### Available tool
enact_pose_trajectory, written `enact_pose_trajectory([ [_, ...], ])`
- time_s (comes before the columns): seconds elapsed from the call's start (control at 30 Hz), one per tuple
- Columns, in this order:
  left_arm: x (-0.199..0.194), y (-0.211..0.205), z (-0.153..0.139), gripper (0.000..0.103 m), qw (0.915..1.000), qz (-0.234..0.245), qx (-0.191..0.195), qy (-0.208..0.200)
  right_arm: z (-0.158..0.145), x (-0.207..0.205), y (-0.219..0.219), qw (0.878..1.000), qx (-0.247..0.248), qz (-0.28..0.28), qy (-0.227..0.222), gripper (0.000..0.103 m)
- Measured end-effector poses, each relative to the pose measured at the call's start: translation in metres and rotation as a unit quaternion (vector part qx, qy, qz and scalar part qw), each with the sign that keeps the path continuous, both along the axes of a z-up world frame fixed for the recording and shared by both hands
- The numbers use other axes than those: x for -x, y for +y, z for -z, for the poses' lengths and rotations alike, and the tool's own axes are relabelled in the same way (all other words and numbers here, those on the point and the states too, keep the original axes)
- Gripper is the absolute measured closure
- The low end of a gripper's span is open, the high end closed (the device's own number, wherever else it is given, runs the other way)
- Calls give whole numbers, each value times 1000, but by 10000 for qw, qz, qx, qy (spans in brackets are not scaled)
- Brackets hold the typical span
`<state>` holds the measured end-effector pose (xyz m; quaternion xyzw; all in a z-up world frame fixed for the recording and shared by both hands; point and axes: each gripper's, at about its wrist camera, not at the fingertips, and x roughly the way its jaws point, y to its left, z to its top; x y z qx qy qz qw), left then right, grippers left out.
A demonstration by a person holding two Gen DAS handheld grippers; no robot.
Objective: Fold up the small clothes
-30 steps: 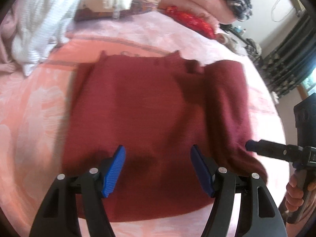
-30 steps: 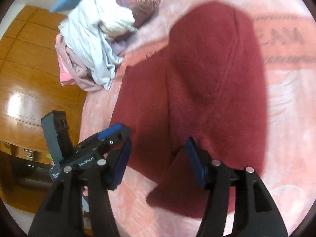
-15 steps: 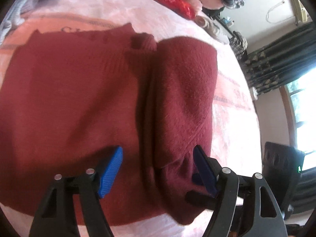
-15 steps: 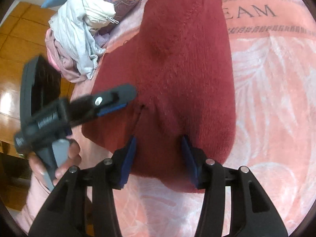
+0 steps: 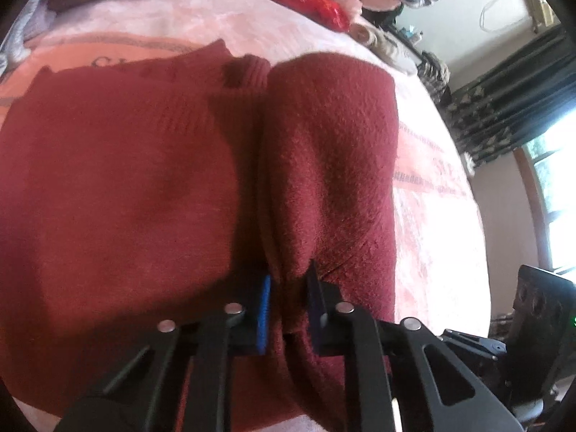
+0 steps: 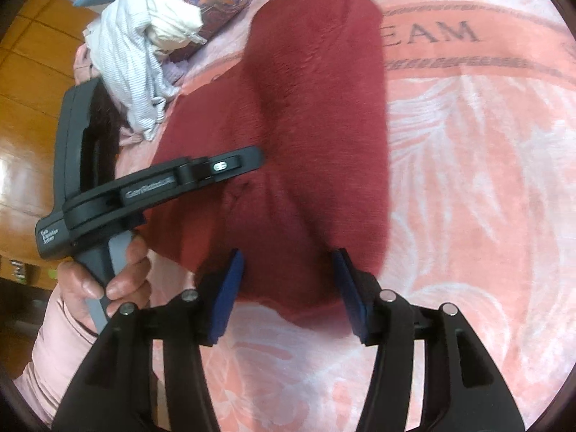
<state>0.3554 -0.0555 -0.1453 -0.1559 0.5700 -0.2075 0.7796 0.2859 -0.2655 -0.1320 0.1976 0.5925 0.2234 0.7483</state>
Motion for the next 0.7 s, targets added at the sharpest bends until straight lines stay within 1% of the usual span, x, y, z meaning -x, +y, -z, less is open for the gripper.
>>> enact_pose_trajectory([
  [0.07, 4, 6, -3, 89, 9999, -47, 67, -67, 1, -1, -5, 9999, 94, 84, 29, 48],
  [0.13, 11, 14, -9, 89, 9997, -75, 65, -212, 1, -1, -8, 9995, 285, 152, 12, 48],
  [0.2, 17, 19, -13, 89, 9995, -73, 58, -300, 2, -1, -11, 9992, 343, 183, 36, 48],
  [0.3, 26, 35, -20, 90, 9992, -131, 129, -350, 4, 0, -11, 9992, 343, 197, 59, 48],
  [0.43, 36, 62, -39, 90, 9980, -199, 177, -573, 4, -1, -5, 9996, 228, 167, 34, 48],
  [0.57, 37, 87, -60, 90, 9957, -256, -2, -891, 2, -2, 6, 9999, 152, 65, 17, 48],
  [0.63, 36, 102, -68, 90, 9950, -268, 21, -959, 1, -2, 17, 10000, 91, -24, 2, 48],
  [0.7, 34, 112, -75, 90, 9944, -264, 6, -1026, 0, 0, 18, 9999, 59, -114, -24, 48],
])
